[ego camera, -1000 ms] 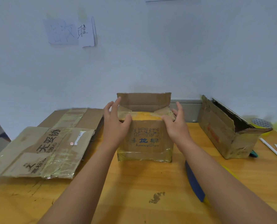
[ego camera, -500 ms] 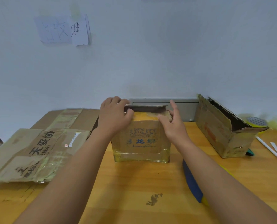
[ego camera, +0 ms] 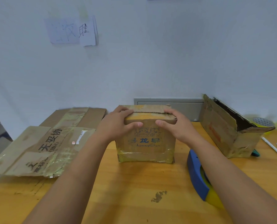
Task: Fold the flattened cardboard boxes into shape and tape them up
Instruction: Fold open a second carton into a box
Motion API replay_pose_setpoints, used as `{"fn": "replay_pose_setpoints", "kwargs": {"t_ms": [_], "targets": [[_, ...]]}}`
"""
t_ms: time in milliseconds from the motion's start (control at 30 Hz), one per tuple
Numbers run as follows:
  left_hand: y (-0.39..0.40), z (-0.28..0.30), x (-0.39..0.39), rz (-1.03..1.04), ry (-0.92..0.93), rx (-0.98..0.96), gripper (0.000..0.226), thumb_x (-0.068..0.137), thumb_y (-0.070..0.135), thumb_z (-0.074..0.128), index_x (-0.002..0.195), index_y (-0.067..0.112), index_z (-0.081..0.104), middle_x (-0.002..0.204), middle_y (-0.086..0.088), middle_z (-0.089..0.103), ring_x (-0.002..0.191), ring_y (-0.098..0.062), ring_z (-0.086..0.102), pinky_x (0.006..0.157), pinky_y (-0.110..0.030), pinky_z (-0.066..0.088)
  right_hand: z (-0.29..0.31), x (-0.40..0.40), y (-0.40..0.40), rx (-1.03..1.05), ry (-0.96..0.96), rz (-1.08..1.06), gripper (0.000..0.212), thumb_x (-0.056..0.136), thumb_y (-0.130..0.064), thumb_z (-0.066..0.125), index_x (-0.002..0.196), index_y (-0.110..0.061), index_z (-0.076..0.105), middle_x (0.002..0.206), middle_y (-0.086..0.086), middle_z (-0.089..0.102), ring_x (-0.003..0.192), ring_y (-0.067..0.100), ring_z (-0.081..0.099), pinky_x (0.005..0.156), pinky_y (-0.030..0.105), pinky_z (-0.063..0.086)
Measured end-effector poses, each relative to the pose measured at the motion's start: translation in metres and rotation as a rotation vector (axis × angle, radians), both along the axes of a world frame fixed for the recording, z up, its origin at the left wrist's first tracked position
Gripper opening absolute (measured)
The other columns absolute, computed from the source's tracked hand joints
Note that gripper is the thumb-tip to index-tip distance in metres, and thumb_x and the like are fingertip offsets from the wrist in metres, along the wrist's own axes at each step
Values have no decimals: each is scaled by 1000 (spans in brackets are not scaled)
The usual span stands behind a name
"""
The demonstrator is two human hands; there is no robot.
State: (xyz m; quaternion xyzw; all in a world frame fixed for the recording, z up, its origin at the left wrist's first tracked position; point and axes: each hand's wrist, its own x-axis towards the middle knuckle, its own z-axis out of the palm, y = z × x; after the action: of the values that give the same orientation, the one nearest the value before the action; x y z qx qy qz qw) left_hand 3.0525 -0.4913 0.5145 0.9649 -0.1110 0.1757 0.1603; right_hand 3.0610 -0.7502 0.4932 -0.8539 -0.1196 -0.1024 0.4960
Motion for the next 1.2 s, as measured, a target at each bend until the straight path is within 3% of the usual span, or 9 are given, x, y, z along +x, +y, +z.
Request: {"fn": "replay_pose_setpoints", "kwargs": {"t_ms": [267, 500, 667, 767, 867, 1033, 1200], "targets": [[-7, -7, 14, 29, -37, 18, 106, 64, 95, 27, 145, 29, 46, 144, 12, 40, 124, -18, 49, 93, -37, 48, -10, 14, 6, 33, -45, -25, 74, 76, -62, 73, 139, -30, 53, 133, -11, 52, 125, 16, 50, 104, 40, 46], [-14, -12, 26, 24, -84, 81, 90, 76, 87, 35, 142, 28, 49, 144, 9, 43, 122, -22, 50, 93, -39, 47, -13, 21, -1, -11, 11, -44, 87, 69, -72, 65, 143, -28, 51, 153, 0, 44, 138, 23, 43, 112, 48, 40], [-19, -16, 25, 22, -92, 61, 83, 83, 82, 39, 141, 24, 51, 146, 6, 44, 121, -22, 54, 91, -37, 47, -10, 21, -9, -105, 30, -55, 89, 69, -76, 59, 144, -30, 51, 156, -3, 41, 138, 23, 43, 110, 42, 41], [-26, -30, 22, 12, 20, 28, 84, 85, 80, 41, 144, 21, 48, 150, 3, 40, 125, -21, 53, 94, -36, 47, -16, 22, -16, -161, 57, -58, 75, 79, -67, 66, 141, -28, 52, 140, -7, 52, 128, 19, 49, 98, 33, 43], [-32, -53, 16, 17, 41, 37, 85, 85, 80, 38, 146, 22, 45, 152, 3, 39, 127, -22, 51, 97, -37, 47, -31, 18, -20, -173, 107, -26, 72, 84, -60, 69, 144, -26, 49, 143, -5, 52, 121, 13, 49, 94, 30, 42], [-29, -52, 24, 25, 57, 43, 87, 82, 82, 39, 148, 25, 41, 153, 6, 37, 130, -22, 48, 99, -40, 48, -37, 19, -15, -146, 113, -37, 79, 84, -58, 70, 150, -25, 43, 153, -3, 43, 135, 21, 45, 109, 40, 42], [-29, -56, 22, 17, 59, 49, 85, 79, 83, 43, 150, 37, 35, 152, 9, 35, 127, -20, 49, 96, -38, 50, -39, 17, -13, -175, 103, -49, 80, 86, -55, 70, 153, -25, 37, 161, -2, 34, 143, 23, 37, 113, 40, 35]]}}
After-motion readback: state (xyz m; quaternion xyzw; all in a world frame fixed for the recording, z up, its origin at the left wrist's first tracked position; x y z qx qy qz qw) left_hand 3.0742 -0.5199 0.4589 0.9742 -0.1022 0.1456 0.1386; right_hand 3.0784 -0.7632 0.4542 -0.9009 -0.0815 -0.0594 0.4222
